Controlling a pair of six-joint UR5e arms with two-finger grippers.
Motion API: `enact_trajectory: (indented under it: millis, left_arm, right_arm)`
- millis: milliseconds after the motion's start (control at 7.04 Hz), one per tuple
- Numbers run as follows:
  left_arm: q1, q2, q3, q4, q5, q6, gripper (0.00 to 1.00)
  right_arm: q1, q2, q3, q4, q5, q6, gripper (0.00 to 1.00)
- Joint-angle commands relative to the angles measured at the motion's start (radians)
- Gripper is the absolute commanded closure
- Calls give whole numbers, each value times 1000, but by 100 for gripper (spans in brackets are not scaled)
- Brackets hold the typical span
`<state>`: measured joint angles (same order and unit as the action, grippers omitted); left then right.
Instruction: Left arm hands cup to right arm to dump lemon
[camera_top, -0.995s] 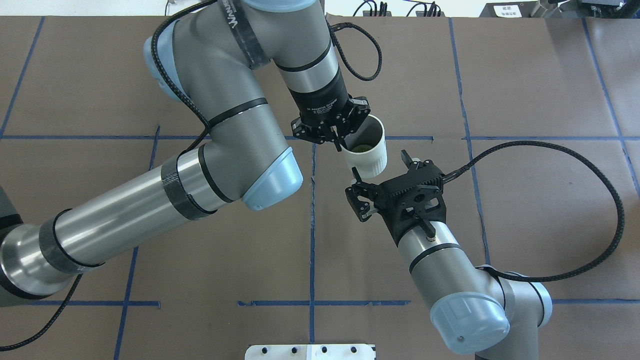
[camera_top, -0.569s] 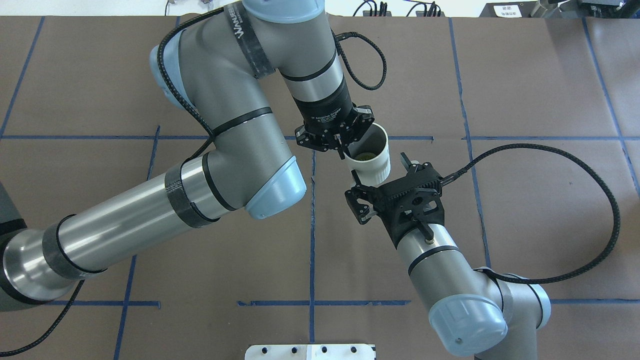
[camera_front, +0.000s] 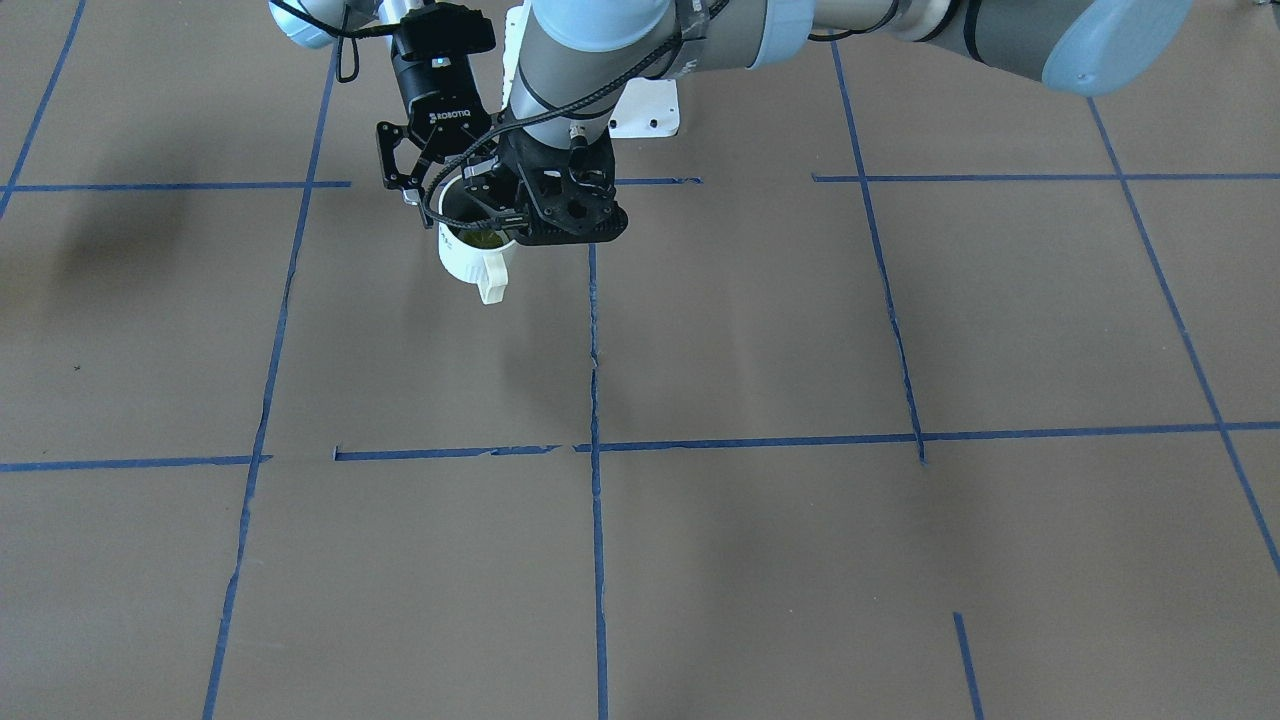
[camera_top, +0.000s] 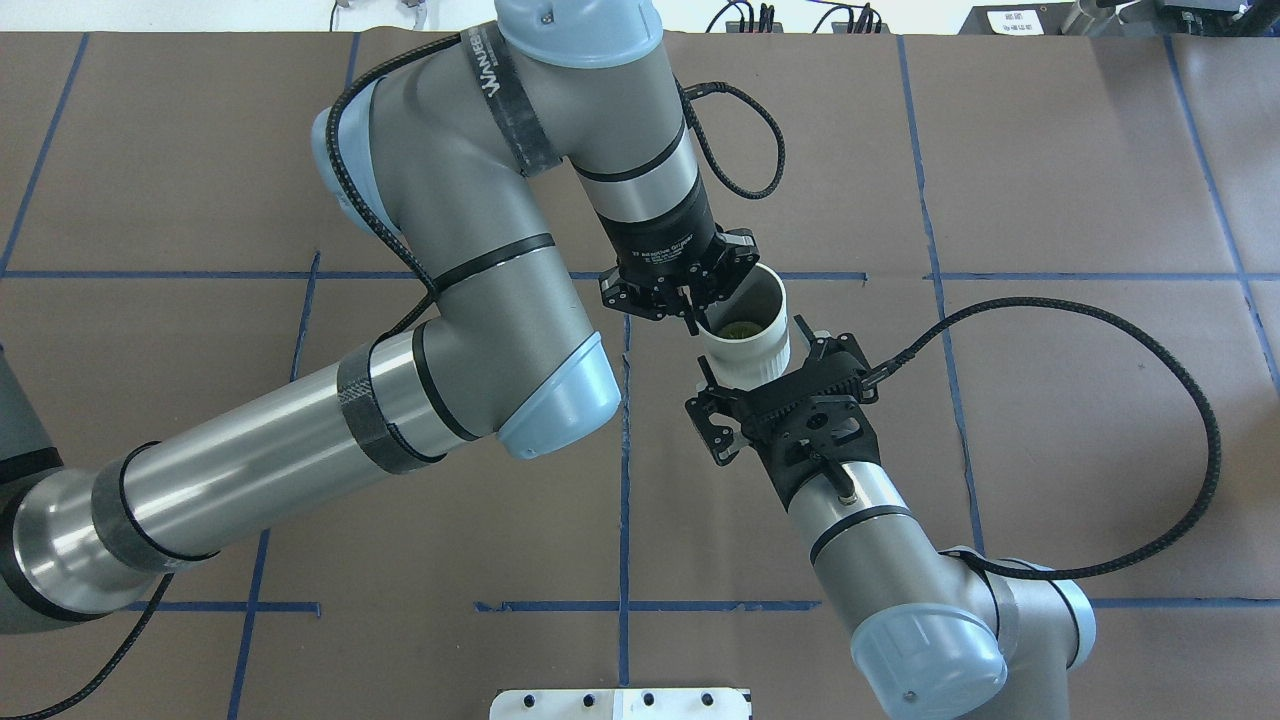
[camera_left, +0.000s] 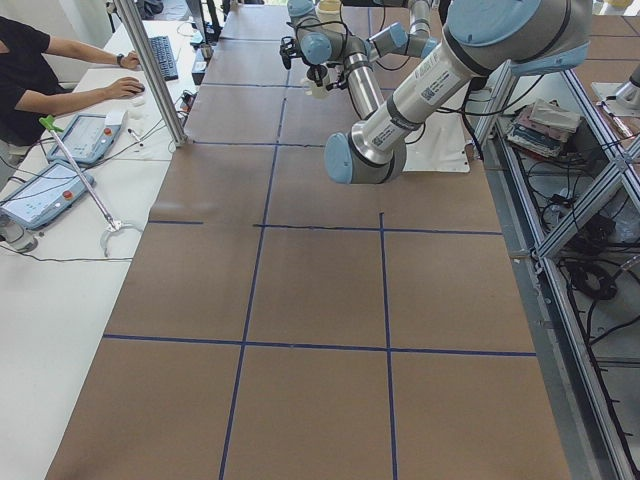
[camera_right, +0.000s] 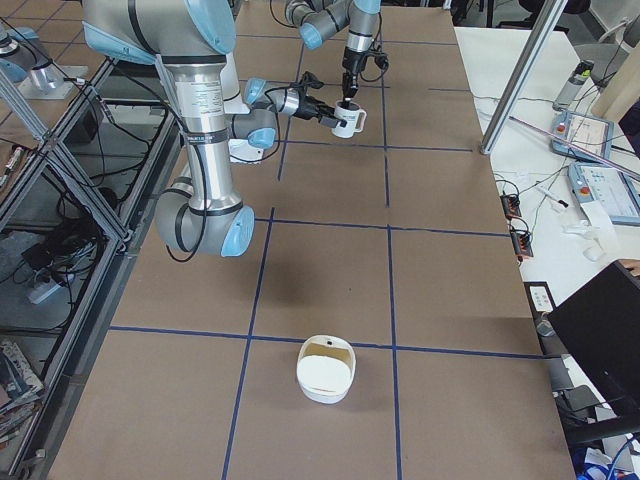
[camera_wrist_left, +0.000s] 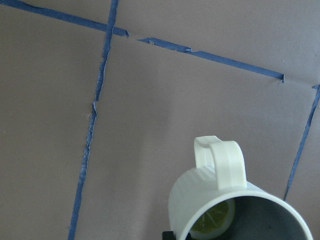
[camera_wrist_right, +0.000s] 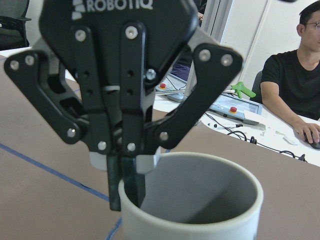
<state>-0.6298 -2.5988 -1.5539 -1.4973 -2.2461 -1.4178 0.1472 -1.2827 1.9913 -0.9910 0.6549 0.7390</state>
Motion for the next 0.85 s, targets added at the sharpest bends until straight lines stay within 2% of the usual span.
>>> enact_trajectory:
  millis: [0, 284, 426, 569, 711]
  left_arm:
    - [19, 3, -40, 19, -1, -4, 100]
    - [27, 0, -57, 23, -1, -9, 100]
    - [25, 0, -58, 23, -1, -10, 100]
    - [25, 3, -64, 23, -3, -12, 92]
    - [25, 6, -78, 23, 5, -12, 1]
  right_arm:
    - [0, -1, -6, 0, -15, -9, 0]
    - [-8, 0, -23, 3, -14, -7, 1]
    - [-9, 2, -22, 5, -14, -4, 26]
    - [-11, -3, -22, 5, -14, -7, 64]
    - [-12, -13, -23, 5, -14, -9, 79]
